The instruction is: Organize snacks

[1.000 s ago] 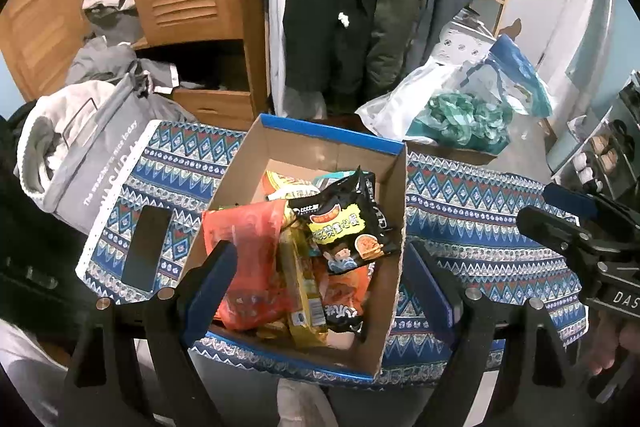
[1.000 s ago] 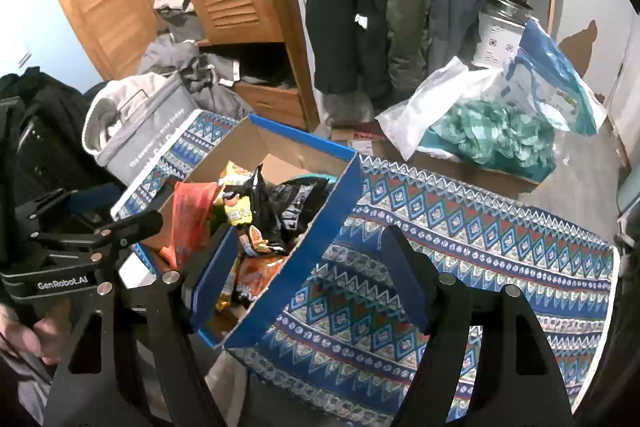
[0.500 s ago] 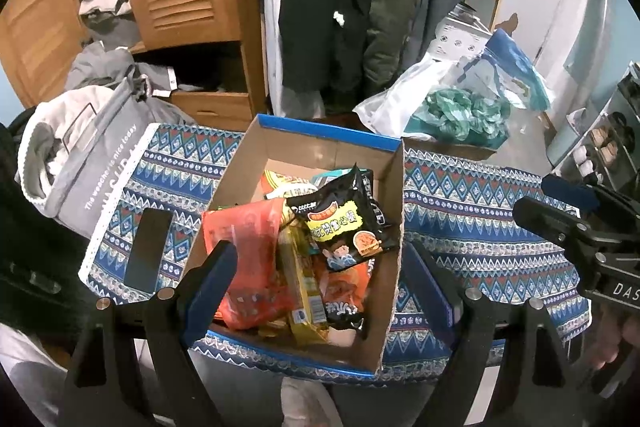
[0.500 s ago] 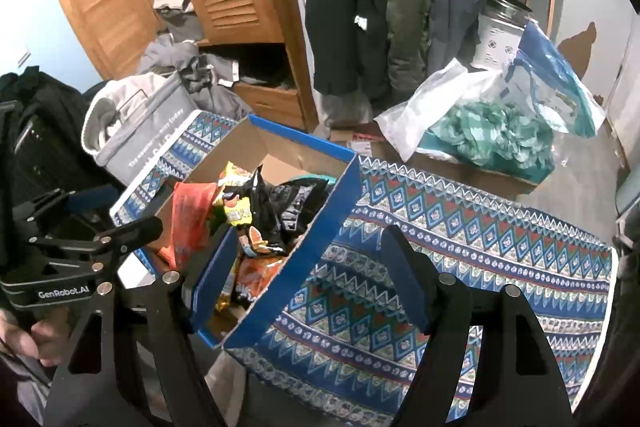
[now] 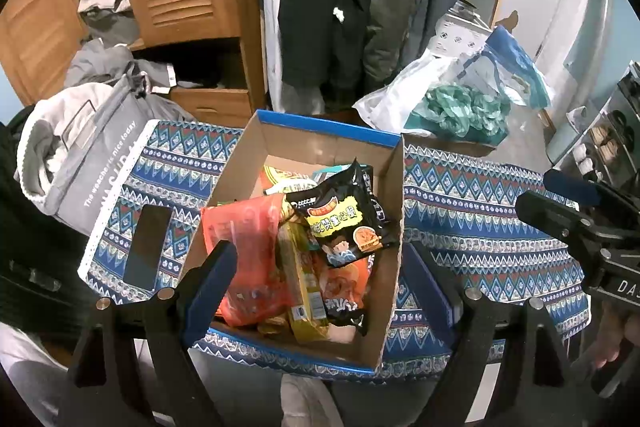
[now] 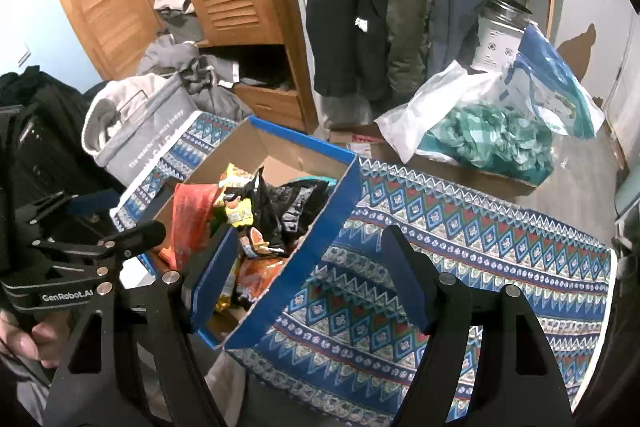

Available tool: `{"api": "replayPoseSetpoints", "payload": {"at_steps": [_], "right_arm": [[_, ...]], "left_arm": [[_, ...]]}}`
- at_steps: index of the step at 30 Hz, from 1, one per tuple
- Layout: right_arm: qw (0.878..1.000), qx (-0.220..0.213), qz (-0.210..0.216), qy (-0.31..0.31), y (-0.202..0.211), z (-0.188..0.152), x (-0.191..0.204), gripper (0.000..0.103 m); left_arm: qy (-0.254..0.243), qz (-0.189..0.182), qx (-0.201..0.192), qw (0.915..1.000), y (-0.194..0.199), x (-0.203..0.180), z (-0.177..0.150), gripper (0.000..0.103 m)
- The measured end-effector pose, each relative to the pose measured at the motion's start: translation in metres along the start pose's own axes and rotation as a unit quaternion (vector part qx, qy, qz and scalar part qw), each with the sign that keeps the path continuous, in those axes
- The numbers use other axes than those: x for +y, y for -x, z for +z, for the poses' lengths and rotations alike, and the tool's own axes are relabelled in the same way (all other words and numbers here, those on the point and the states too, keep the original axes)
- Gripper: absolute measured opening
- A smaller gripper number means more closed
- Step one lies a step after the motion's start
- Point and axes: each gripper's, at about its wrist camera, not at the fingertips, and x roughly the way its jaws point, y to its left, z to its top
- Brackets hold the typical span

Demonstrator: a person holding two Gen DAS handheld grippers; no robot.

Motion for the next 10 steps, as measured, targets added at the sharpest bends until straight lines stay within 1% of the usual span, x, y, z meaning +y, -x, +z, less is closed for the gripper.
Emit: {"api": "replayPoseSetpoints", "payload": {"at_steps": [10], "right_arm": [[1.0,0.0,-0.001,0.0,0.0,-0.0005,0.001,0.074]], "left_arm": [[-0.002,0.0,-0.006,1.0,0.0013,-0.0001,0.0,0.086]]}}
